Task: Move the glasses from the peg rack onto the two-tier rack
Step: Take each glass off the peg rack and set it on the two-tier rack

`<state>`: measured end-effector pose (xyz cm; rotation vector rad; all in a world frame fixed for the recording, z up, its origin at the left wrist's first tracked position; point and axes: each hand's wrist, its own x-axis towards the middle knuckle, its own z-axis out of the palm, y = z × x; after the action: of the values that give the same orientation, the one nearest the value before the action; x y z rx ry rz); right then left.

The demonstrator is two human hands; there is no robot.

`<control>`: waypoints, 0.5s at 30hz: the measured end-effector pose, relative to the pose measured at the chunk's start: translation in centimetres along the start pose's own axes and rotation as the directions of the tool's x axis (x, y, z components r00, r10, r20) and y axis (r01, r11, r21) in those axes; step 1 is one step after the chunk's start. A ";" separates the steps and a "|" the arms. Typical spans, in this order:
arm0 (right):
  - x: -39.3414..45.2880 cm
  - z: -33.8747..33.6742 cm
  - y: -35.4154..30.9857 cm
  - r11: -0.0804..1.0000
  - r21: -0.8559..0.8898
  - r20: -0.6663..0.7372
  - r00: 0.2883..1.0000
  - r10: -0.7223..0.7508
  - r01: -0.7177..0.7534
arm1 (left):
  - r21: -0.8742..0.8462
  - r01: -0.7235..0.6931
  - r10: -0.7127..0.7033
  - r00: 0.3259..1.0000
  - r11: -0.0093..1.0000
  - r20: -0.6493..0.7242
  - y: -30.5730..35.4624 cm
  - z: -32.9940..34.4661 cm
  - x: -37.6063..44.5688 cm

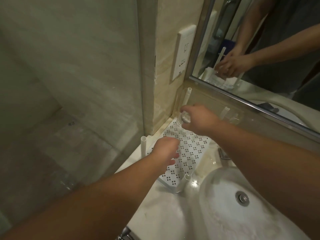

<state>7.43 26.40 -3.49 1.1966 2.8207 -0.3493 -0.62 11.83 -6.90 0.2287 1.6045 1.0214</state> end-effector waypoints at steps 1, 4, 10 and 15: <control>-0.5 -0.9 -0.3 1.000 0.002 -0.007 1.000 -0.009 0.009 | -0.021 -0.008 0.009 1.000 1.000 0.018 0.1 0.1 -0.5; -2.1 -3.6 -1.1 0.999 0.010 -0.031 0.999 -0.045 0.045 | -0.083 -0.026 0.031 0.998 0.996 0.059 0.6 0.5 -1.7; -5.0 -8.3 -2.9 0.997 0.008 -0.124 0.990 -0.074 0.075 | -0.261 -0.061 0.092 0.990 0.963 0.107 2.8 1.4 -4.4; -7.4 -11.2 -4.2 0.993 -0.019 -0.194 0.974 -0.114 0.112 | -0.479 0.039 0.081 0.971 0.877 0.226 5.2 2.1 -7.1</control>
<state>9.98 20.94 9.18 1.1293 3.0629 -0.2388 1.62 11.46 1.84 0.0255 1.0885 1.3232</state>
